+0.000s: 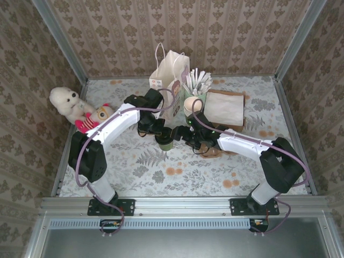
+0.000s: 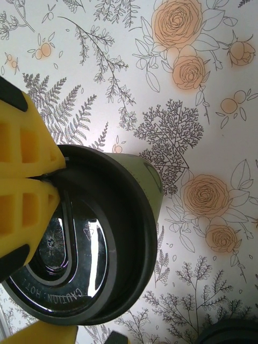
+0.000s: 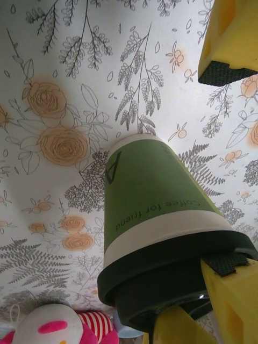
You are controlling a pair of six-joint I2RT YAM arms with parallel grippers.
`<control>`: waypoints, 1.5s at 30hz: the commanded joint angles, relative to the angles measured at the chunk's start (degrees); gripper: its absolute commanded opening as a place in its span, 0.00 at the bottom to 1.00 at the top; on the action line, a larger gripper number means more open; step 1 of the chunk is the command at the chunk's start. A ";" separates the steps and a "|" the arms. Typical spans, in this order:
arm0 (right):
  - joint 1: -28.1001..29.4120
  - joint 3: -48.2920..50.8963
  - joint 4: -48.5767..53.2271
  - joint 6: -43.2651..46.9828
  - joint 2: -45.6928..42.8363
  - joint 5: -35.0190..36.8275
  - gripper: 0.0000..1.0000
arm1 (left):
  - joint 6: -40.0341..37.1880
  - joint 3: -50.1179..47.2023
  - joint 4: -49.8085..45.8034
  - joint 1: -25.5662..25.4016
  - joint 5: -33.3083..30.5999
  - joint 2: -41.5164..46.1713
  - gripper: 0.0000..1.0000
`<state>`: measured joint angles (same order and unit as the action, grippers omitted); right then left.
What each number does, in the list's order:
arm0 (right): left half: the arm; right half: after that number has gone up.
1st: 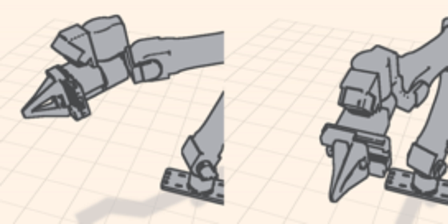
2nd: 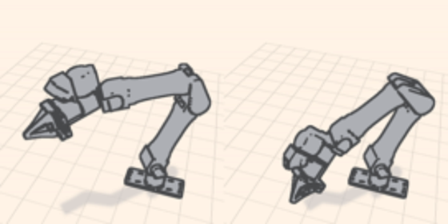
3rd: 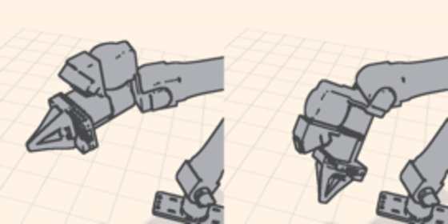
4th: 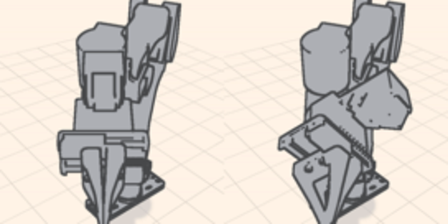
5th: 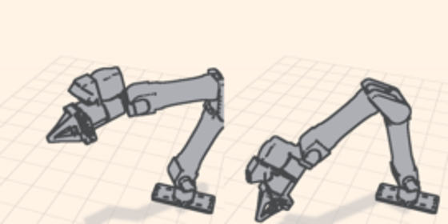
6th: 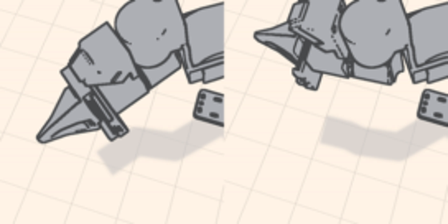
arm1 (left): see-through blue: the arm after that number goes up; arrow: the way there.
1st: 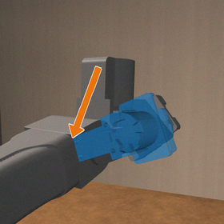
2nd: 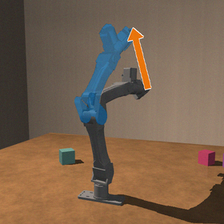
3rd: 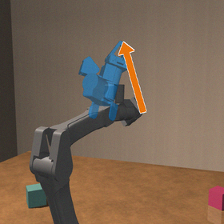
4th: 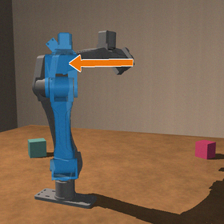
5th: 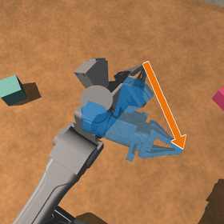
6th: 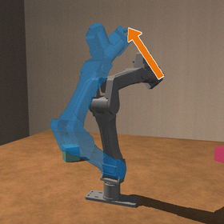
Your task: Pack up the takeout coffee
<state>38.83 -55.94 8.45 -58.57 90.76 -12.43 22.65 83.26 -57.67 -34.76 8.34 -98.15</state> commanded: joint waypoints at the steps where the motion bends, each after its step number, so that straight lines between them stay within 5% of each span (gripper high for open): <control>1: 0.05 -1.43 -0.10 -0.63 1.22 -1.42 0.83 | -0.81 -2.16 1.11 -0.66 2.58 -2.76 0.00; 32: -0.17 -1.07 6.06 1.55 3.27 1.79 0.73 | -0.10 -2.41 0.88 -1.24 3.84 -3.36 0.00; 45: -3.32 0.74 15.94 4.81 7.82 1.63 0.78 | 0.21 -17.44 3.94 -1.18 5.66 -6.95 0.00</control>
<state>36.62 -58.26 12.05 -55.13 93.62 -15.57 22.76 76.34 -50.68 -34.68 9.69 -95.53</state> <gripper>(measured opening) 0.775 0.046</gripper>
